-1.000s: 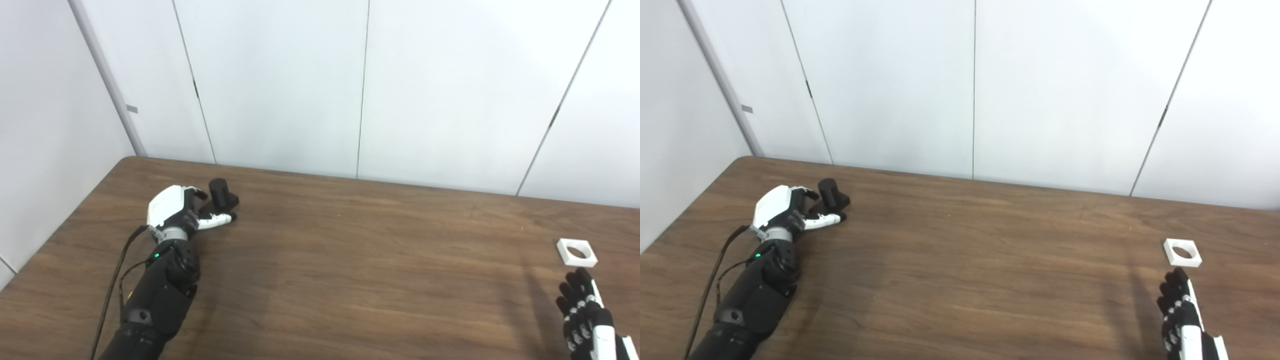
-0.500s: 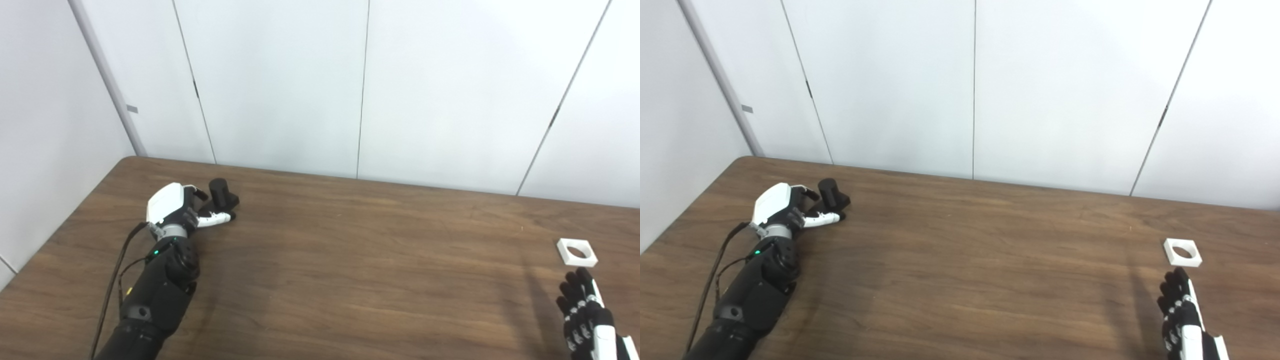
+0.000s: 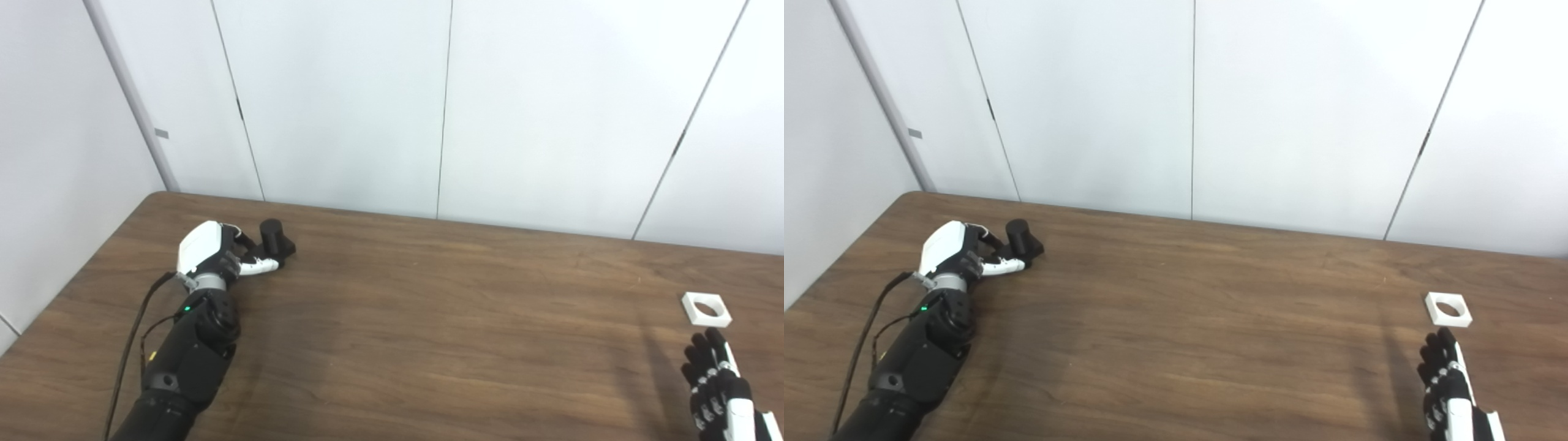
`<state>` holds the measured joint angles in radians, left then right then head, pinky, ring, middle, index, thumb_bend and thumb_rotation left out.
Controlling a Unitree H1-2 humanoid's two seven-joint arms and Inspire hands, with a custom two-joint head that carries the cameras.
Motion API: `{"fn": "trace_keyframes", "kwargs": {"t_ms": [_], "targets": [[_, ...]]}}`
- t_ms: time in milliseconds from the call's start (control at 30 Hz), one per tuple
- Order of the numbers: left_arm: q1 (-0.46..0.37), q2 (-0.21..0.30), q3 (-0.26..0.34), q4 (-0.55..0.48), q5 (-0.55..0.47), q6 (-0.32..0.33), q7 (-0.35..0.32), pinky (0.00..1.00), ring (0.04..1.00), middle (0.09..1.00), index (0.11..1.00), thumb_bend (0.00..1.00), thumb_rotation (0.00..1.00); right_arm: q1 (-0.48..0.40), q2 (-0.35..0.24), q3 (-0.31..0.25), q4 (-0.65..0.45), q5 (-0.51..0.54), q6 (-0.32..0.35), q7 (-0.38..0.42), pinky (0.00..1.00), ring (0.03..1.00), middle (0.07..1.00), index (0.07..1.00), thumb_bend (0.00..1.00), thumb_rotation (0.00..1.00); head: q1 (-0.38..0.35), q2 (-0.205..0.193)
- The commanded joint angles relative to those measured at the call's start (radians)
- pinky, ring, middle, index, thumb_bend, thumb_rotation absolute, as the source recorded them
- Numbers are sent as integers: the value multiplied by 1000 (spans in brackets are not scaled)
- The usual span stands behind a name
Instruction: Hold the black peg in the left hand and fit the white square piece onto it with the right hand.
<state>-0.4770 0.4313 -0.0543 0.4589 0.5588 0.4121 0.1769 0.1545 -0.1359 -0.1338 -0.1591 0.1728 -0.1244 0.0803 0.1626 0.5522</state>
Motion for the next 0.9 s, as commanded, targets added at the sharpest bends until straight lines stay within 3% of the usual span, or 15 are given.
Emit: {"fn": "trace_keyframes", "kwargs": {"t_ms": [0,267,567,667,867], "targets": [[-28,26,-4,-8,2,-13,2,955,874,756,482,523,50,18,15,1,24,10,-13,-2,1000,984,980,987,480,984,1,2],[-14,42,-24,-38,-8,-22,-28,915,863,747,484,523,50,21,21,1,10,-1,-1,-13,1000,978,975,984,496,979,-14,11],[49,35,-44,-184,-22,-55,-88,894,865,754,484,521,47,22,28,5,15,-6,-3,-16,1000,981,974,980,520,963,-42,23],[71,39,-66,-235,-18,-78,-108,988,893,787,486,519,47,21,31,7,16,-12,-1,-19,1000,979,973,982,514,965,-53,27],[124,29,-118,-347,35,-101,-116,1000,900,818,486,520,51,16,35,11,30,-18,-14,-15,1000,975,971,978,532,954,-75,33]]}}
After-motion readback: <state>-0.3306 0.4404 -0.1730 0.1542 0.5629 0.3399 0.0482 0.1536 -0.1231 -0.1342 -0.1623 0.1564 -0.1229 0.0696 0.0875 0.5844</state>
